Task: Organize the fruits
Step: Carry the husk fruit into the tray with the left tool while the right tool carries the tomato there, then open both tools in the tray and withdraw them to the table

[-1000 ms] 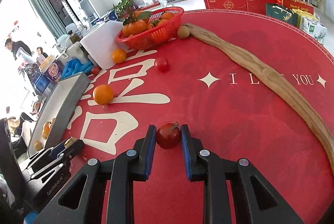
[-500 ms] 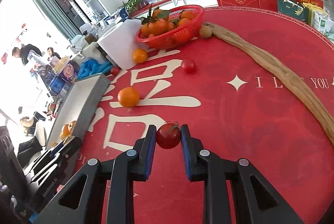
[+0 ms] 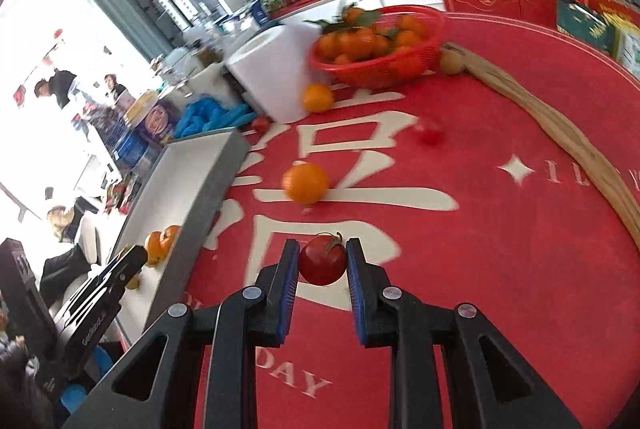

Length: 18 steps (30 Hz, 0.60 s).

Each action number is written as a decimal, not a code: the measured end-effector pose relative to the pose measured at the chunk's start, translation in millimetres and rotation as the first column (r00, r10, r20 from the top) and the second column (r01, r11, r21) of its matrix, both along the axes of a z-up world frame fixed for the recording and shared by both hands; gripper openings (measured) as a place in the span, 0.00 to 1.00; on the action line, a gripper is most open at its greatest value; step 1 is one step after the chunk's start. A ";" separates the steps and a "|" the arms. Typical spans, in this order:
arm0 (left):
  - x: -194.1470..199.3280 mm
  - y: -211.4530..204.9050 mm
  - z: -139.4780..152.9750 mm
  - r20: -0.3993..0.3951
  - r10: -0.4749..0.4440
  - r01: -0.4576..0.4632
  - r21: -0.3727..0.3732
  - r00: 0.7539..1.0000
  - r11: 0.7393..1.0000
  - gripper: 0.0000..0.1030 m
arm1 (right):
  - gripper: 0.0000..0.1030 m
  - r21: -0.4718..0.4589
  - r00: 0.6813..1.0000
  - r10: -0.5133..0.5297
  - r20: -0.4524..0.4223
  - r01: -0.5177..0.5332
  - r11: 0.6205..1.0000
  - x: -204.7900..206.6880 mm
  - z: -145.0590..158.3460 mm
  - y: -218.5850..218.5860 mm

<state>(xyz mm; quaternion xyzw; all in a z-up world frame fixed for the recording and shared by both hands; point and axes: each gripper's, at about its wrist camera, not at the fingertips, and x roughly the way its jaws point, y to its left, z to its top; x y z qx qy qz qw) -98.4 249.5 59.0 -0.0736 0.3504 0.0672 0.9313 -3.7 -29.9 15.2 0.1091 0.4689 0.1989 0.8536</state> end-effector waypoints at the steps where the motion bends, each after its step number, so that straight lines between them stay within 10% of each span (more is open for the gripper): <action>1: 0.3 7.2 -1.0 -0.002 0.018 -0.018 -0.001 1.000 1.000 0.27 | 0.24 -0.003 1.000 0.014 0.003 -0.014 1.000 0.2 1.2 6.5; 18: 3.8 66.1 -29.4 -0.063 0.165 -0.165 0.003 0.984 0.986 0.27 | 0.24 -0.077 0.948 0.315 0.046 -0.311 0.947 10.8 6.9 173.8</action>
